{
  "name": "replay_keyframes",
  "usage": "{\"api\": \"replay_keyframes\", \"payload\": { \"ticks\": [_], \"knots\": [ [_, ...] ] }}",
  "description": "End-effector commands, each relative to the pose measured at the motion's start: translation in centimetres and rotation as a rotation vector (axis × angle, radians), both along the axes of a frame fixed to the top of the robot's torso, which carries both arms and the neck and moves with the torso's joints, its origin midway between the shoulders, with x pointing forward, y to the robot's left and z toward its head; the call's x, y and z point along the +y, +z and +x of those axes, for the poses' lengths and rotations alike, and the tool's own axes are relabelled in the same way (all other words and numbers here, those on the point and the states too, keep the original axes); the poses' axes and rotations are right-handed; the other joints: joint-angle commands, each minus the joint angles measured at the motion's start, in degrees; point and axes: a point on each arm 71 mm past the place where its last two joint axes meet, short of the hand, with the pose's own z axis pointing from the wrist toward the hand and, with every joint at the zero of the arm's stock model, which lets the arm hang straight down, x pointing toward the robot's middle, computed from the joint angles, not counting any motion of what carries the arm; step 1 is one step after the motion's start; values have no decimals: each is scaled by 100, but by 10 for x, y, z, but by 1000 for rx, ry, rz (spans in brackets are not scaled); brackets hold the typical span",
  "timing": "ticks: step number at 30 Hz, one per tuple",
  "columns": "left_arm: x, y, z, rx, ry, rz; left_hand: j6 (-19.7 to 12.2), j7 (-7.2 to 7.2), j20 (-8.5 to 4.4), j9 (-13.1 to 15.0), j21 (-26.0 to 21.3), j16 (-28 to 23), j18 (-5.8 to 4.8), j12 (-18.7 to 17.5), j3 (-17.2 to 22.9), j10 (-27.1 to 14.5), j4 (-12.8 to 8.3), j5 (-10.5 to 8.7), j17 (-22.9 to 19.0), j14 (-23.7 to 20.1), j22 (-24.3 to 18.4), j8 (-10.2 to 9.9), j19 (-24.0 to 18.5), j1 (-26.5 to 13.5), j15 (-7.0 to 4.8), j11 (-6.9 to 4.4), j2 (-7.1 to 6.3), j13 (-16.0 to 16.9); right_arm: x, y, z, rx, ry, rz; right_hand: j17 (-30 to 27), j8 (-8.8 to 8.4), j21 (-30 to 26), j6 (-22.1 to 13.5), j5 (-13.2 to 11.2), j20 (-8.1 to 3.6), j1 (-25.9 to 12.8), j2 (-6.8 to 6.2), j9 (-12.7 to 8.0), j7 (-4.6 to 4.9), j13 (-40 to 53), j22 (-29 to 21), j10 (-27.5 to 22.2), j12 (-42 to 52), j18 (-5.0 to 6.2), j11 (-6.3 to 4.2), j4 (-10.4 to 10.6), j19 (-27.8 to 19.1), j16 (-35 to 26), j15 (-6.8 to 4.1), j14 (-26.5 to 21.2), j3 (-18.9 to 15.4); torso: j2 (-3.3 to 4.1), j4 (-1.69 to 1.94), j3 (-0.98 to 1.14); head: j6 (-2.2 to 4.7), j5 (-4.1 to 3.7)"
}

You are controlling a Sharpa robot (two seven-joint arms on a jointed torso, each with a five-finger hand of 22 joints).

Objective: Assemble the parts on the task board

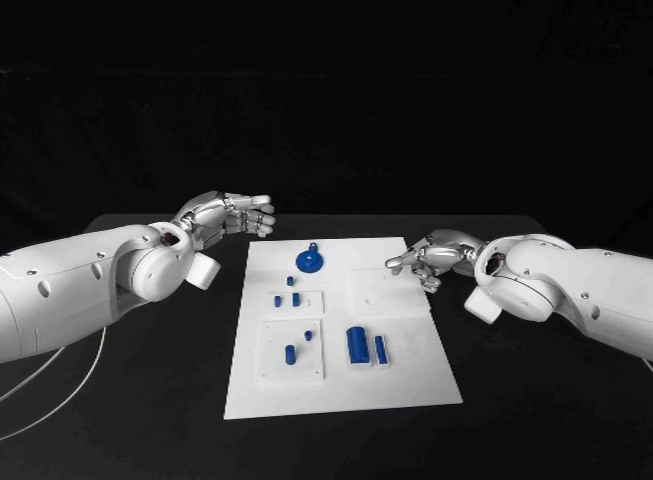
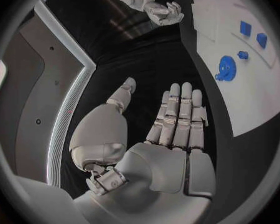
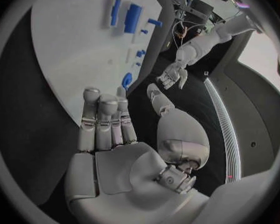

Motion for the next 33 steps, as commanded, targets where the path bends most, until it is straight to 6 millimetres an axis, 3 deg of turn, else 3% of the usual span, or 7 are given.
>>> {"api": "replay_keyframes", "payload": {
  "ticks": [1, 13, 26, 27, 28, 29, 33],
  "knots": [
    [0, 3, 5, -34, 47, -4, -37, 13, 15, -7, -30, -28, 52, -38, 3, -3, -23, -22, 7, 0, 12, 29, -21, -12, 22, 25, 6, -3, -5, 11, 19, -100, -66, 255, -169, -45, -264, -81, 41, 133, 184, 35, 11, 45, -201, -132, -173, -254, 106, 50, -24, -226, -343, 53, -186, 38, -67, 9, -35, 115, -14],
    [4, 6, 24, -55, 171, -41, 51, -58, 67, -11, -69, -167, 69, -94, 139, -79, -65, -2, -1, -155, 93, 74, -21, 180, 90, 17, 135, -28, -19, 12, 65, -141, -234, 509, -1640, -226, -2124, -610, 345, 961, 1014, 272, -100, 363, -2803, -908, -1459, -3007, -429, 860, -37, -2609, -2919, 1259, -2100, 391, -239, 33, -57, 353, 48],
    [4, 5, 28, -52, 213, -62, -220, -28, 143, -87, -223, -390, 89, -137, 182, -647, -77, 1, -41, -448, 123, -81, -105, 261, 154, 89, 52, -58, -17, 3, 71, -146, -214, 514, -2640, -179, -2874, -817, 337, 1327, 1211, 366, -440, 473, -4991, -1464, -517, -4539, -353, 932, -31, -3108, -4065, 1430, -2027, 111, -285, 38, 10, 517, 95],
    [4, 3, 27, -40, 189, -32, -4463, -1053, -206, -2404, -2261, -2617, -259, -505, -2078, -2409, 1475, -327, -1903, -5134, -2159, -1993, -3748, -4881, -774, -767, 614, -438, -18, 3, 71, -137, -237, 480, -5564, -1193, -4928, -5538, -312, 198, -4023, 336, -3565, -647, -6214, -7078, -6096, -6008, -1329, -1, 1628, -6250, -6189, 608, -7116, -2534, -282, 28, -22, 496, 78],
    [4, 3, 27, -40, 190, -32, -4463, -1053, -206, -2404, -2261, -2617, -259, -505, -2078, -2510, 1475, -327, -1903, -5134, -2247, -1993, -3748, -4881, -774, -767, 614, -438, -18, 3, 71, -137, -238, 481, -5564, -1193, -4928, -5538, -312, 198, -4023, 336, -3565, -647, -6214, -7078, -6096, -6008, -1329, -1, 1628, -6250, -6189, 608, -7116, -2534, -288, 31, -18, 493, 74],
    [3, 2, 26, -40, 192, -33, -4463, -1053, -206, -2404, -2261, -2617, -259, -505, -2078, -6613, 1475, -327, -1903, -5134, -2404, -1993, -3748, -4881, -774, -767, 614, -438, -17, 3, 71, -138, -239, 483, -5564, -1193, -4928, -5538, -312, 198, -4023, 336, -3565, -647, -6214, -7078, -6096, -6008, -1329, -1, 1628, -6250, -6189, 608, -7116, -2534, -299, 36, -10, 488, 68],
    [-3, -5, 20, -39, 207, -45, -4463, -1053, -206, -2404, -2261, -2617, -259, -505, -2078, -6613, 1475, -327, -1903, -5134, -3203, -1993, -3748, -4881, -774, -767, 614, -438, -12, -1, 65, -149, -254, 505, -5564, -1193, -4928, -5538, -312, 198, -4023, 336, -3565, -647, -6214, -7078, -6096, -6008, -1329, -1, 1628, -6250, -6189, 608, -7116, -2534, -421, 88, 77, 428, 0]
  ]
}}
